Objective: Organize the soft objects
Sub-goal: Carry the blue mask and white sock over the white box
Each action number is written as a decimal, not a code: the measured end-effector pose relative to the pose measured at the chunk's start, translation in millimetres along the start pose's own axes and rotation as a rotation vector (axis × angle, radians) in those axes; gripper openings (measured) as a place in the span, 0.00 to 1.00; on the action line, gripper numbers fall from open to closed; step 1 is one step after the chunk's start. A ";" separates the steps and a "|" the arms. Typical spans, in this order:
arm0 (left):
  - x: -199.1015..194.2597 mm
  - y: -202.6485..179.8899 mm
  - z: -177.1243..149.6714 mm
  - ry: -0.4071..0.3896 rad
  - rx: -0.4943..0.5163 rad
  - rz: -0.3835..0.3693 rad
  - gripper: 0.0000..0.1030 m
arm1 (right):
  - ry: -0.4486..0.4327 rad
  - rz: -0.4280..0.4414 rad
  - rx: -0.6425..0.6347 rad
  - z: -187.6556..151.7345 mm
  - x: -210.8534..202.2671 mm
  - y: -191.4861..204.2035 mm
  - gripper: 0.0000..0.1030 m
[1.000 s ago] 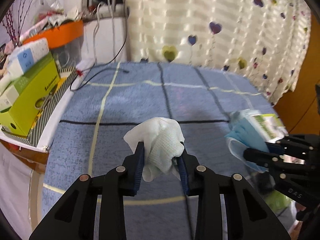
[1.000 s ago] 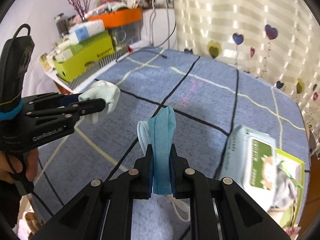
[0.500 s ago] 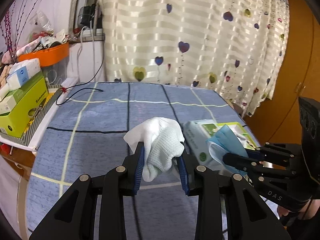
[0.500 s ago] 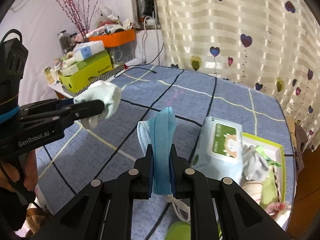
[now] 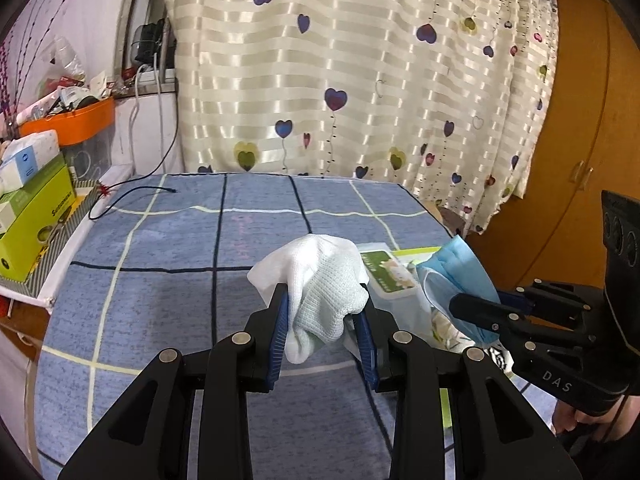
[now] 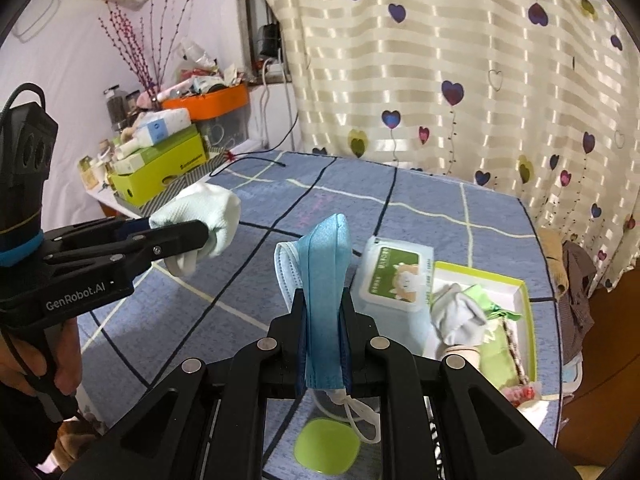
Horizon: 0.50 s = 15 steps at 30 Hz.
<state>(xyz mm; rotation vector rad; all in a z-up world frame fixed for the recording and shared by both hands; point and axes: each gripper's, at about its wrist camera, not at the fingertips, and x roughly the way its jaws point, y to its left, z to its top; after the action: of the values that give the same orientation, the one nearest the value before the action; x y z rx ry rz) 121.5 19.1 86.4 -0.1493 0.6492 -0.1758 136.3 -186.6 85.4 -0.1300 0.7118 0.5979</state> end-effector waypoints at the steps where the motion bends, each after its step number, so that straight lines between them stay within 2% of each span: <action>1: 0.2 -3.2 0.2 -0.001 0.003 -0.005 0.32 | -0.001 0.000 0.001 -0.7 -1.4 -1.2 0.13; 15: 8.4 -35.9 -7.7 0.011 0.026 -0.087 0.32 | -0.018 -0.024 0.049 -19.2 -18.8 -30.6 0.13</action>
<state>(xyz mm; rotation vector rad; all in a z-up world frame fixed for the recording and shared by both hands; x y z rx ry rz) 119.2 -18.3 82.4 -0.1518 0.6514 -0.2691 131.0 -226.6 80.3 -0.0872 0.7064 0.5575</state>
